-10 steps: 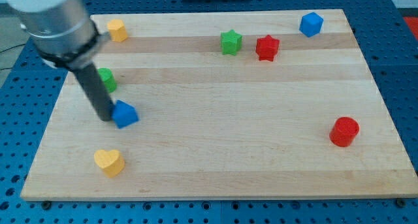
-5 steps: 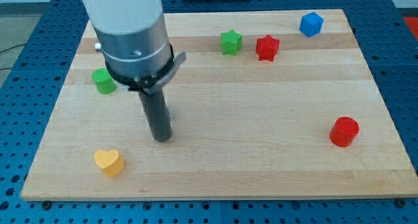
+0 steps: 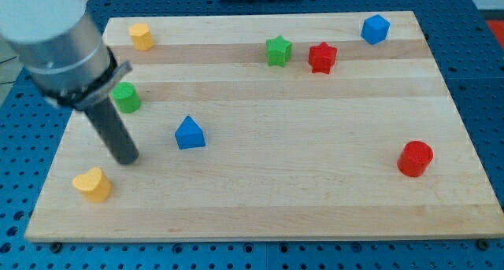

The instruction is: Move green circle above to the blue triangle

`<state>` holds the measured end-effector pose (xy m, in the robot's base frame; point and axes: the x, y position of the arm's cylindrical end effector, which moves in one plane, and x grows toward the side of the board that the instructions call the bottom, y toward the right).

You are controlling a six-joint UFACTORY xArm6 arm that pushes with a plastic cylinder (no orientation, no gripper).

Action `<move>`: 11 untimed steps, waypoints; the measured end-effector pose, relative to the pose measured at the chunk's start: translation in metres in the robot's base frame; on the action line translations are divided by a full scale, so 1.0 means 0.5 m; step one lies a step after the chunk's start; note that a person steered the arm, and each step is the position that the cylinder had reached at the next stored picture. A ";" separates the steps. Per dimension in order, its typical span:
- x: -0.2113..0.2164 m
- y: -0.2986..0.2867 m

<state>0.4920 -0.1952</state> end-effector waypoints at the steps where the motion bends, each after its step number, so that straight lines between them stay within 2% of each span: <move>1: -0.108 0.025; 2: -0.196 0.071; 3: -0.147 0.040; 4: -0.106 -0.063; 5: -0.107 -0.156; 6: -0.172 -0.083; 7: -0.202 0.053; 8: -0.208 0.155; 9: -0.194 0.148; 10: -0.137 0.214; 11: -0.167 0.292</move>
